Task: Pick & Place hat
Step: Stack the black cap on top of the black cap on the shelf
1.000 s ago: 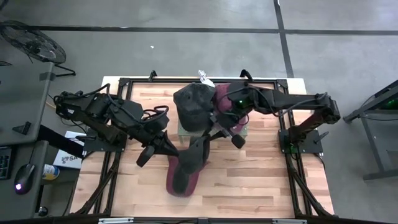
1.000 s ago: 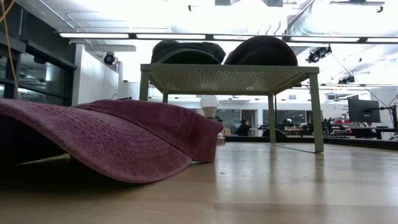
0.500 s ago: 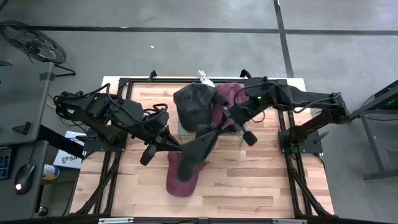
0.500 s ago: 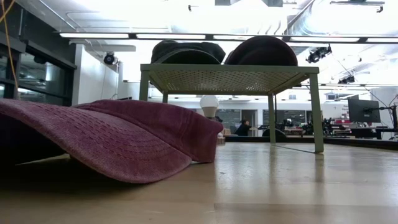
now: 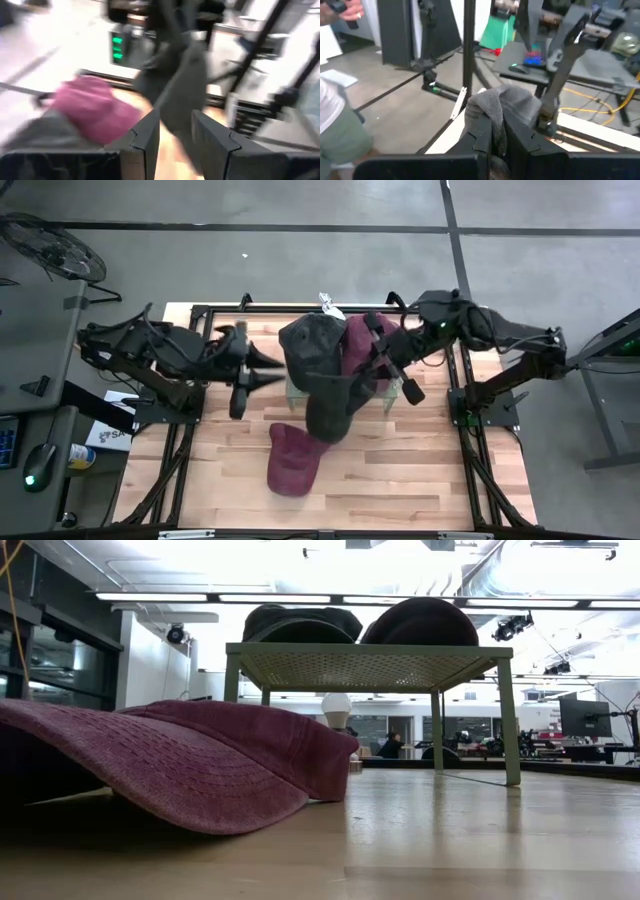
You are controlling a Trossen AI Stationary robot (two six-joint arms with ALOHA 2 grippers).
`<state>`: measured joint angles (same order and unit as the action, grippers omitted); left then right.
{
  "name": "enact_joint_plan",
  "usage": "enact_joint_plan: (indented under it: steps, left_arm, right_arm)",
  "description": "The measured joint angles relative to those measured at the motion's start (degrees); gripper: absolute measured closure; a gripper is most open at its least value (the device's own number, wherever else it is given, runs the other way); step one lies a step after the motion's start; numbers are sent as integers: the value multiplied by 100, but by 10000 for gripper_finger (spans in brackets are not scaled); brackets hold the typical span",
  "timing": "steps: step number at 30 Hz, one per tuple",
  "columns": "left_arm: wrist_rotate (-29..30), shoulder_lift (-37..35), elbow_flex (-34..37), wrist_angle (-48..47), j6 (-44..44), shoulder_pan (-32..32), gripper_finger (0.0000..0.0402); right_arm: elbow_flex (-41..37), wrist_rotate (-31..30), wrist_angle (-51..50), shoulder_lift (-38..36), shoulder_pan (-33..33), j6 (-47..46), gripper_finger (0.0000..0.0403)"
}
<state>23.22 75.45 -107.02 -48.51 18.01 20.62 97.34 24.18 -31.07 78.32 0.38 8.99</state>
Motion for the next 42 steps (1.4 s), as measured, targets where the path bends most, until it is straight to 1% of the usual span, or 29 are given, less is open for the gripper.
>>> enact_joint_plan:
  steps: [2, 5, 9, 13, 18, 19, 22, 25, 27, 30, 32, 34, 42]
  left_arm:
    - [448, -55, 0, -103, -106, 0, 291]
    - [910, -95, -1, -205, -314, 0, 291]
    - [1217, -95, 0, -353, -429, 0, 291]
    - [1575, -95, 0, -656, -352, 0, 291]
    - [2100, -136, 0, -1100, -276, 0, 291]
    - [2188, -156, 0, -1169, -276, 0, 291]
    - [2371, -237, 0, -1299, -358, -4, 291]
    - [2429, -340, 0, -1274, -743, -15, 291]
    - [2401, -400, 0, -1194, -1057, -150, 291]
    - [2169, -460, 0, -1047, -1514, -469, 291]
    - [1858, -473, 0, -902, -1952, -779, 291]
    - [1414, -473, 0, -573, -2446, -1107, 291]
    - [-1047, -301, 0, 825, -3854, -2179, 289]
  right_arm:
    - [353, -114, -222, 97, -4, 0, 380]
    - [995, -166, -765, 316, -79, -4, 380]
    - [1876, -194, -1485, 733, -269, -143, 380]
    - [2770, -170, -2158, 1215, -491, -157, 380]
    - [3745, -145, -2735, 1854, -644, -210, 380]
    - [3772, -127, -2716, 1923, -670, -269, 380]
    - [3533, -3, -2483, 1928, -789, -479, 380]
    - [3534, -8, -2421, 2008, -901, -623, 380]
    - [3534, -8, -2321, 2055, -954, -651, 380]
    - [3534, 18, -2245, 2107, -1046, -758, 380]
    - [3534, 17, -2238, 2131, -1073, -761, 380]
    - [3534, -22, -2243, 2134, -1095, -761, 380]
    - [3534, -226, -2273, 2136, -1091, -811, 380]
